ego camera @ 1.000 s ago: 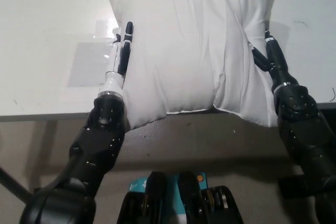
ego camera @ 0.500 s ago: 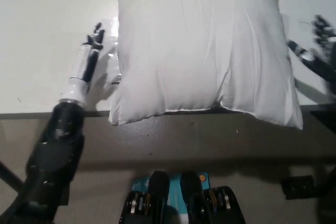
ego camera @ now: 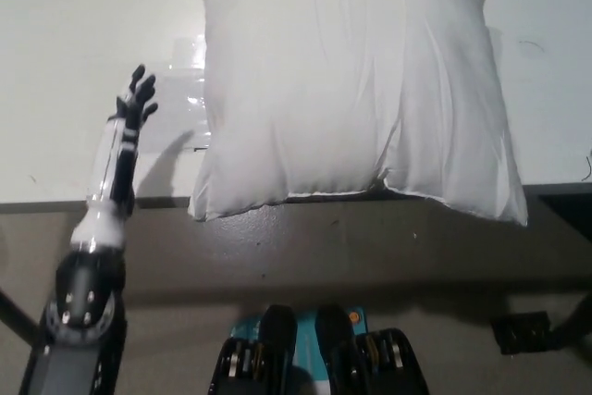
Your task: The robot uses both hands to lift the pillow and then drops it on the table
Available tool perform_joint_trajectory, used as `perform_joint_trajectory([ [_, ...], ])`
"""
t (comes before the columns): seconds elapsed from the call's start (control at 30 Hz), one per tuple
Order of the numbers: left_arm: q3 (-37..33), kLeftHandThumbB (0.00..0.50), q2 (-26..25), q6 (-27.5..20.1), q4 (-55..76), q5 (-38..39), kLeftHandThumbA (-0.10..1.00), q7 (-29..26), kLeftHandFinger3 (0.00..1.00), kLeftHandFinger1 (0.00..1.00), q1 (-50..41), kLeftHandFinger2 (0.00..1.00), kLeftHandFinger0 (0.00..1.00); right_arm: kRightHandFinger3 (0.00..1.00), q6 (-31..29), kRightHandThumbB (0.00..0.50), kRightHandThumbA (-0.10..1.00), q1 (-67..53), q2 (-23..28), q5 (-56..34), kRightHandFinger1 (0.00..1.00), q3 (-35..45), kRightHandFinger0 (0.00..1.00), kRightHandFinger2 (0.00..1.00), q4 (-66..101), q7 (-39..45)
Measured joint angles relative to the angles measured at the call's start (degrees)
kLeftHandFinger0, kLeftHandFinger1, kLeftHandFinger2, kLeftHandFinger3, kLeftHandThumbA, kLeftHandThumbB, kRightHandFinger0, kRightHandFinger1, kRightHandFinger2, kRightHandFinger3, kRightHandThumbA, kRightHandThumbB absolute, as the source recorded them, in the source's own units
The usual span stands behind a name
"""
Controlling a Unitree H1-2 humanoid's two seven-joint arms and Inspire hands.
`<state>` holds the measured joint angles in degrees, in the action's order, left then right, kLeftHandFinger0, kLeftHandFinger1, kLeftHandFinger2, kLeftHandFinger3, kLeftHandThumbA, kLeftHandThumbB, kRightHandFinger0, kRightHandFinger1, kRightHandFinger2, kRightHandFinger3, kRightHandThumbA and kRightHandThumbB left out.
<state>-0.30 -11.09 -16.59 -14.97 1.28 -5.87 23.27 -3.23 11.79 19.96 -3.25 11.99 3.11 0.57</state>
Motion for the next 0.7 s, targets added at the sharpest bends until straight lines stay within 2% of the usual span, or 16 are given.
perform_joint_trajectory([
  [0.07,0.31,0.257,0.53,1.46,5.05,0.8,1.0,0.0,1.0,1.0,-3.6,1.0,1.0,1.0,-0.03,0.277,1.0,-2.89,-0.24,0.32,1.0,0.0,1.0,1.0,2.99,-0.05],
  [0.13,0.6,0.238,1.28,2.62,9.67,1.48,1.0,-0.01,1.0,1.0,-6.59,1.0,1.0,1.0,-0.41,0.28,1.0,-5.85,-0.86,0.92,1.0,-0.03,1.0,1.0,4.5,-0.15],
  [0.17,0.73,0.217,1.78,3.38,12.4,1.82,1.0,-0.02,1.0,1.0,-8.16,1.0,1.0,1.0,-0.74,0.296,1.0,-7.85,-1.44,1.23,1.0,-0.19,1.0,1.0,4.82,-0.16],
  [0.2,0.87,0.196,2.3,4.04,14.55,2.12,1.0,-0.02,1.0,1.0,-9.44,1.0,1.0,1.0,-0.95,0.29,1.0,-9.39,-2.01,1.38,1.0,-0.36,1.0,1.0,4.86,-0.16],
  [0.27,1.07,0.209,3.55,4.89,18.22,2.58,1.0,-0.02,1.0,1.0,-11.62,1.0,1.0,1.0,-1.39,0.235,1.0,-12.61,-3.36,1.46,1.0,-1.3,1.0,1.0,4.75,-0.02],
  [0.3,1.12,0.21,4.02,5.18,19.04,2.61,1.0,-0.03,1.0,1.0,-12.29,1.0,1.0,1.0,-1.47,0.23,1.0,-13.86,-3.98,1.5,1.0,-1.87,1.0,1.0,4.69,0.07],
  [0.47,1.08,0.203,6.42,6.34,21.29,2.54,1.0,-0.03,1.0,1.0,-14.15,1.0,1.0,1.0,-1.49,0.28,1.0,-16.91,-5.68,1.57,1.0,-4.83,1.0,1.0,5.58,0.98],
  [0.57,1.06,0.186,7.37,6.59,21.67,2.45,1.0,-0.03,1.0,1.0,-14.25,1.0,1.0,1.0,-1.49,0.263,1.0,-16.54,-6.17,1.77,1.0,-5.45,1.0,1.0,6.51,1.16],
  [0.6,1.07,0.2,7.42,6.64,21.81,2.41,1.0,-0.03,1.0,1.0,-14.25,1.0,1.0,1.0,-1.49,0.276,1.0,-16.29,-6.16,1.8,1.0,-5.55,1.0,1.0,6.68,1.18],
  [0.7,1.21,0.212,7.48,6.64,22.25,2.43,1.0,-0.02,1.0,1.0,-14.35,1.0,1.0,1.0,-1.46,0.263,1.0,-15.6,-6.25,1.86,1.0,-5.8,1.0,1.0,7.09,1.22],
])
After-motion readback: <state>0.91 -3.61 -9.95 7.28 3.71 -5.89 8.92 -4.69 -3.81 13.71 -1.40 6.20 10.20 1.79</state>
